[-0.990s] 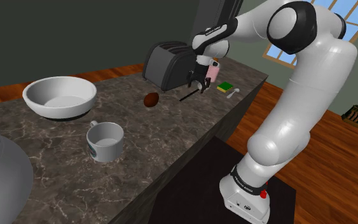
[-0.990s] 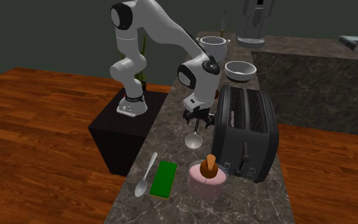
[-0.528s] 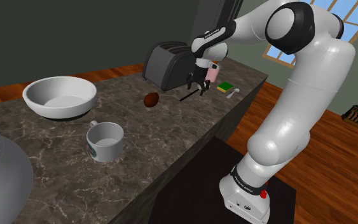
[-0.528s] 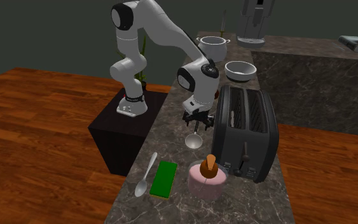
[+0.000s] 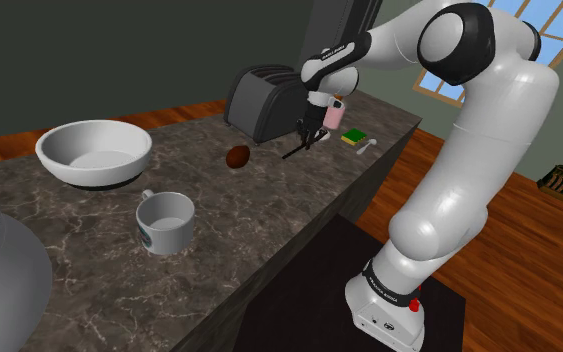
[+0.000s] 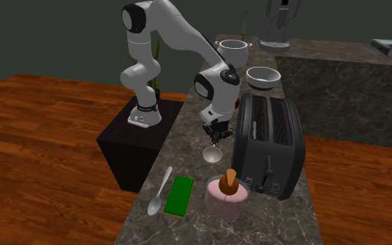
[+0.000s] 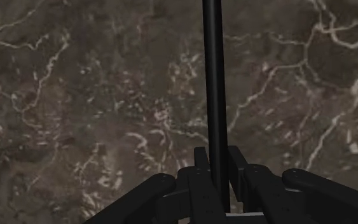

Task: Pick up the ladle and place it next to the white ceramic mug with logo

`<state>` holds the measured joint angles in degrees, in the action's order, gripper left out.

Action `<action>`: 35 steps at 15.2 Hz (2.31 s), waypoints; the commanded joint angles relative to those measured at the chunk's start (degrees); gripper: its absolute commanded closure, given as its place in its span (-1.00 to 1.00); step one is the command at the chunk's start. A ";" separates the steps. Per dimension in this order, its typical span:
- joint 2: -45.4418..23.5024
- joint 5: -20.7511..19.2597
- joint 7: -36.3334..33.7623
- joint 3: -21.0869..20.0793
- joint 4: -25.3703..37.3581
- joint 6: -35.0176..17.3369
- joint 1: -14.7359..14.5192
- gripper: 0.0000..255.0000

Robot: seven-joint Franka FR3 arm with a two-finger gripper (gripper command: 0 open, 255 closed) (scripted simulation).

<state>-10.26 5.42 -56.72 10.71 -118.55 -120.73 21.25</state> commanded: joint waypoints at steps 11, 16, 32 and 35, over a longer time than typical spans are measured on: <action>2.29 -0.70 -0.60 0.15 1.84 4.20 -0.07 1.00; 3.95 -1.17 -1.04 0.21 3.78 7.75 -0.12 1.00; 7.36 -2.08 -2.09 0.28 12.14 19.42 -0.19 1.00; 9.23 -2.31 -3.29 -0.22 11.10 20.16 -0.78 1.00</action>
<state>-2.03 3.25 -59.42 10.74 -106.54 -100.63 20.77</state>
